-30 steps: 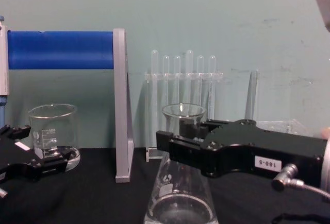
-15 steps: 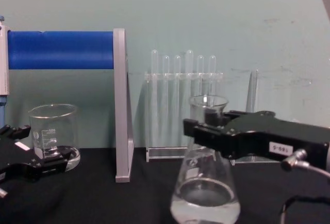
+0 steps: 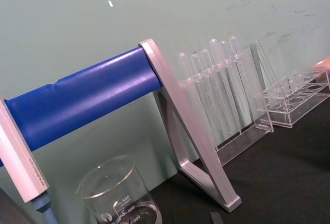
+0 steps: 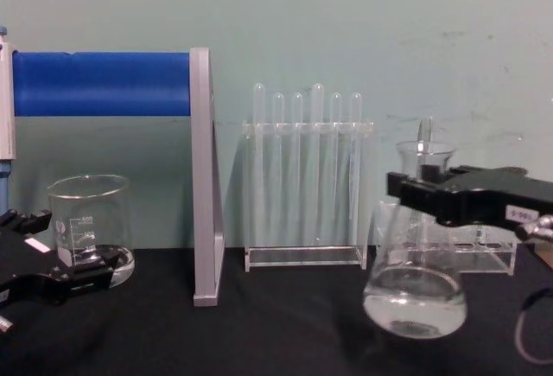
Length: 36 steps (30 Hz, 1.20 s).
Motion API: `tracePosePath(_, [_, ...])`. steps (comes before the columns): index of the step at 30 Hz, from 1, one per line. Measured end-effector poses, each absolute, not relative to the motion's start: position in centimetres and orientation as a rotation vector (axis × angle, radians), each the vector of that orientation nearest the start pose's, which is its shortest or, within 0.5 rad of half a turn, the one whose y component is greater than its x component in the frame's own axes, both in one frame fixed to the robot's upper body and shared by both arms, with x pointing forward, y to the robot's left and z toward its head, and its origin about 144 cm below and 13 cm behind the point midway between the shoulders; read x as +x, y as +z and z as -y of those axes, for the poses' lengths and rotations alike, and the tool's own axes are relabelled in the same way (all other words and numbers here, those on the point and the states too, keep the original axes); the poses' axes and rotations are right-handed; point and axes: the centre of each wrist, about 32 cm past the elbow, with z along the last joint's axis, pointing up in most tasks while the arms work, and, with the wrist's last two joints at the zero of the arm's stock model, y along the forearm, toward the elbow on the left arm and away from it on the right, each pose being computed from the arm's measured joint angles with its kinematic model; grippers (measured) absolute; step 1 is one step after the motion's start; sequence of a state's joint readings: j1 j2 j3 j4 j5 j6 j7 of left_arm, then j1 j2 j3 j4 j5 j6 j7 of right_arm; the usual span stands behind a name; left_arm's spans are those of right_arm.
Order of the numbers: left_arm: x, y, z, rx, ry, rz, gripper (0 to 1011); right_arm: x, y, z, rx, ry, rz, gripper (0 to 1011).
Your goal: Grasp the erlenmeyer flask with one hand, shake it three times, then place it back.
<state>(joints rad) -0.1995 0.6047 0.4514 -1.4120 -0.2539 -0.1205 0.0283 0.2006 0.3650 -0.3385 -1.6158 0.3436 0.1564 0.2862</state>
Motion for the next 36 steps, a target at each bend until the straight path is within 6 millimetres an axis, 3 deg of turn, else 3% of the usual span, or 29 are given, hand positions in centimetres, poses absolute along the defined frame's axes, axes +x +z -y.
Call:
tracePosePath(19, [48.9,114.0,-31.0,0.305,1.248,0.285,1001,51.0,120.4,25.3,-0.071,-1.107,0.006,450])
tracePosePath(36, [48.9,114.0,-31.0,0.305,1.248,0.285,1001,49.7,120.4,23.1,-0.066,-0.995,0.002,450])
